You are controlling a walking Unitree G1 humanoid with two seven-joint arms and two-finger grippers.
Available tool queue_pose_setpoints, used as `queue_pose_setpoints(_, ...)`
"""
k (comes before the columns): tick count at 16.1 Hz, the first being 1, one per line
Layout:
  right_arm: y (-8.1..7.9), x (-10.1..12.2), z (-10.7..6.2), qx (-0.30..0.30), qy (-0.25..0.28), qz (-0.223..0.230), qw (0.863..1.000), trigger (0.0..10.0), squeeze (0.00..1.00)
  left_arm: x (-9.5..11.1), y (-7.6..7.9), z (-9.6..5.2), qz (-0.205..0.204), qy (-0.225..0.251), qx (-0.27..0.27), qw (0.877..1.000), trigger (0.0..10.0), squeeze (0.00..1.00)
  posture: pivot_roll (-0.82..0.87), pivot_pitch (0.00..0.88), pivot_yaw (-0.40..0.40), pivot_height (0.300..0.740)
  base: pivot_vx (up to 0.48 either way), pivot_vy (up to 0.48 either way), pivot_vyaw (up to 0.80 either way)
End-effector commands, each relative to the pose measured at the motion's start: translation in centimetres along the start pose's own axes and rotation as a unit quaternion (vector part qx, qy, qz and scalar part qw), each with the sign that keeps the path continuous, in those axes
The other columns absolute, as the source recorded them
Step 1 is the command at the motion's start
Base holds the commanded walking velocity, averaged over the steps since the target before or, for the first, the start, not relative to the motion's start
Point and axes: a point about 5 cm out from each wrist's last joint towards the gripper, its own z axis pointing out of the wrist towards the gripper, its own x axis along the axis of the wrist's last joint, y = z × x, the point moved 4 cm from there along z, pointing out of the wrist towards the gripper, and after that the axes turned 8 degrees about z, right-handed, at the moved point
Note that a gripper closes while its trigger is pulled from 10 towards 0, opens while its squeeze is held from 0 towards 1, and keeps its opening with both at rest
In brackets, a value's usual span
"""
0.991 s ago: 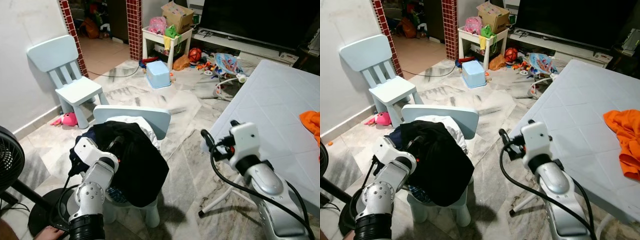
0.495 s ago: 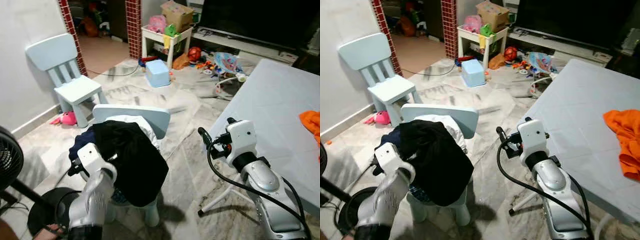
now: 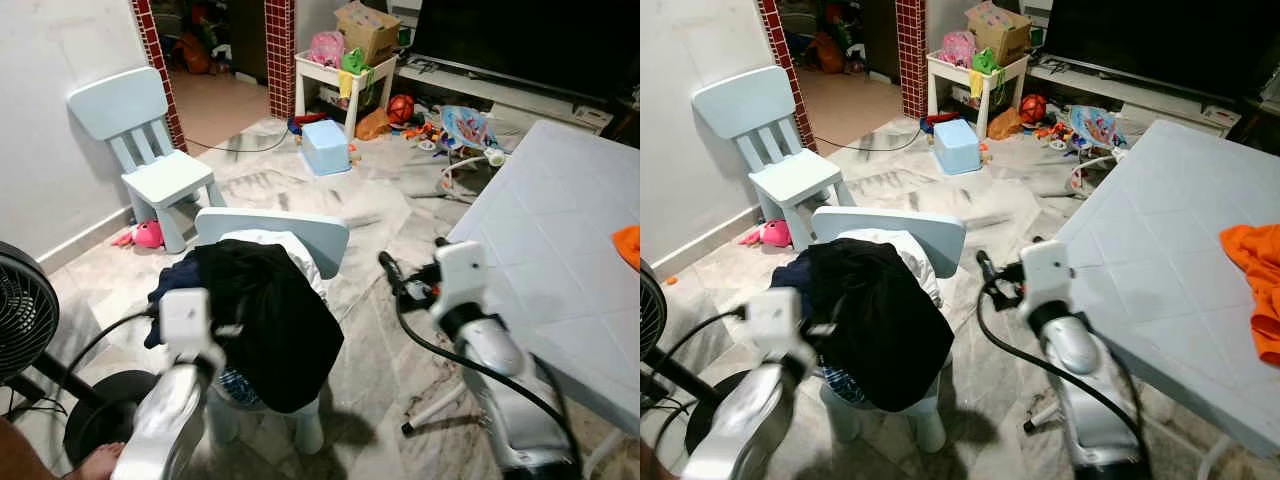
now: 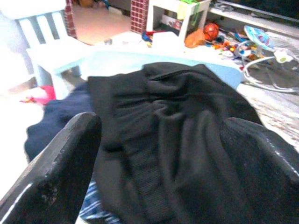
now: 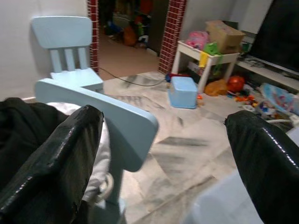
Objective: Hang hanger
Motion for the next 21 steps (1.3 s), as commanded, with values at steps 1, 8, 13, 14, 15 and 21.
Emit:
queue_pose_setpoints(1, -0.7, 0.2, 0.7, 0.015, 0.007, 0.007, 1.000, 10.0, 0.00, 1.0, -0.7, -0.3, 0.018, 0.023, 0.003, 1.000, 10.0, 0.00, 0.00, 0.000, -0.055, 0.740, 0.000, 0.000, 0.00)
queue_pose_setpoints(8, -2.4, 1.1, 3.7, 0.069, 0.014, 0.039, 0.997, 10.0, 0.00, 0.3, -0.2, -3.2, 0.059, 0.037, -0.005, 0.998, 10.0, 0.00, 0.10, 0.000, -0.187, 0.740, 0.000, 0.000, 0.00)
queue_pose_setpoints(13, -3.2, 0.6, 4.3, 0.072, 0.016, 0.058, 0.996, 10.0, 0.00, 1.0, -0.3, -3.1, 0.053, 0.048, 0.024, 0.997, 10.0, 0.00, 0.14, 0.000, -0.154, 0.740, 0.000, 0.000, 0.00)
queue_pose_setpoints(14, -3.1, 0.5, 4.3, 0.063, 0.018, 0.065, 0.996, 10.0, 0.00, 1.0, -1.0, -3.2, 0.047, 0.044, 0.039, 0.997, 10.0, 0.00, 0.13, 0.000, -0.142, 0.740, 0.000, 0.000, 0.00)
queue_pose_setpoints(15, -2.9, 0.2, 3.9, 0.047, 0.017, 0.069, 0.996, 10.0, 0.00, 0.9, -1.6, -3.3, 0.046, 0.042, 0.051, 0.997, 10.0, 0.00, 0.11, 0.000, -0.133, 0.740, 0.000, 0.000, 0.00)
queue_pose_setpoints(21, -0.6, 0.1, 2.9, 0.029, 0.013, 0.026, 0.999, 10.0, 0.00, 0.5, -0.4, -2.2, 0.026, 0.037, 0.038, 0.998, 10.0, 0.00, 0.03, 0.000, -0.123, 0.740, 0.000, 0.000, 0.27)
